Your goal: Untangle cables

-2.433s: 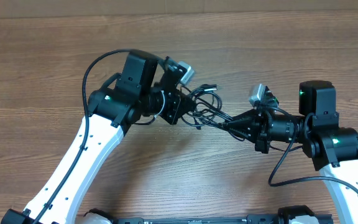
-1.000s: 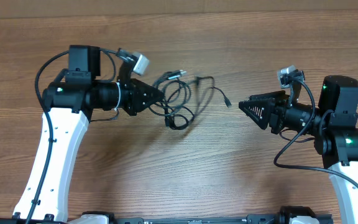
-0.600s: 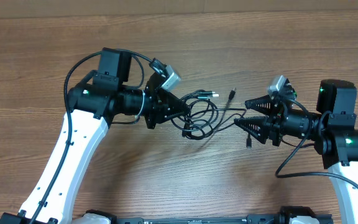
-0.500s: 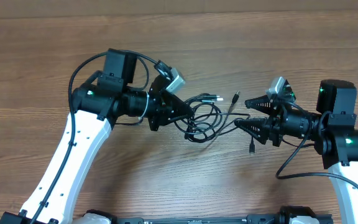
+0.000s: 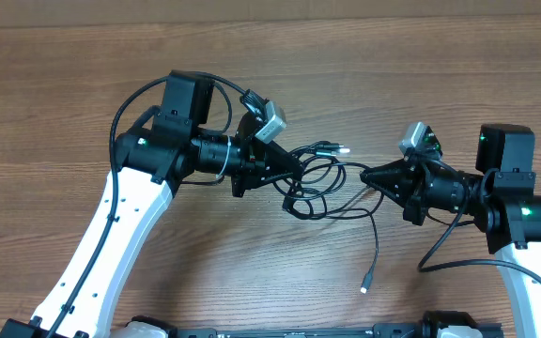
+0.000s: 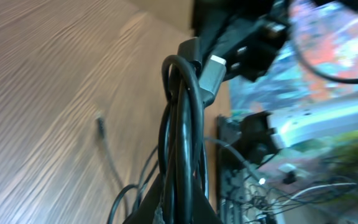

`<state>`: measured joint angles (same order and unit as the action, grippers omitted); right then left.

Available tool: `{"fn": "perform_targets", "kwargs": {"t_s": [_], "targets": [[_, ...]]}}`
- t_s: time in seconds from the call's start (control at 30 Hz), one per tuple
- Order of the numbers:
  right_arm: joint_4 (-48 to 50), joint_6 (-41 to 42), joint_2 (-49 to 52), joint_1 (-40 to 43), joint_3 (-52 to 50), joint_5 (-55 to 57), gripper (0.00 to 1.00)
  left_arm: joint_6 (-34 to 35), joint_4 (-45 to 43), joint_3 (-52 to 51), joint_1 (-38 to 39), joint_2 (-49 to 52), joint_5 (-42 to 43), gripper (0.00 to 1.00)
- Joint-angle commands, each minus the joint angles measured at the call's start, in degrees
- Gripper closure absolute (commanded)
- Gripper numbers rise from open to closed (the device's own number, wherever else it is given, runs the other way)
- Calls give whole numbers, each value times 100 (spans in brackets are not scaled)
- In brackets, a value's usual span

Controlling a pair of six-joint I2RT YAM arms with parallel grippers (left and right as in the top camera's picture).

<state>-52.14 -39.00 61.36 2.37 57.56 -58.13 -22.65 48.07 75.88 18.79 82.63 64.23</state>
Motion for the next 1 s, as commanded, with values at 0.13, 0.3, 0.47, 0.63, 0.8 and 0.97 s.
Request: {"fn": "perform_targets", "kwargs": {"t_s": [0.13,0.3,0.47,0.63,0.8,0.97], "targets": [[203,671,17,2,133,273,96,2175,302,4,37,-13,-4157,96],[251,774,17,0,133,352,96,2745,376,4,37,-13,-4725,96],[216,774,17,0,133,501,41,2761,376,4,37,-13,-4697,96],[208,776,17,0,133,498,0,2758,374,4,37,-13,-4577,96],[111,774,17,-2,133,492,0,2730,175,4,37,-13,-3952,96],[-422,774,17,-7,133,4,0,2363,-684,4,37,-13,-1631,96]]}}
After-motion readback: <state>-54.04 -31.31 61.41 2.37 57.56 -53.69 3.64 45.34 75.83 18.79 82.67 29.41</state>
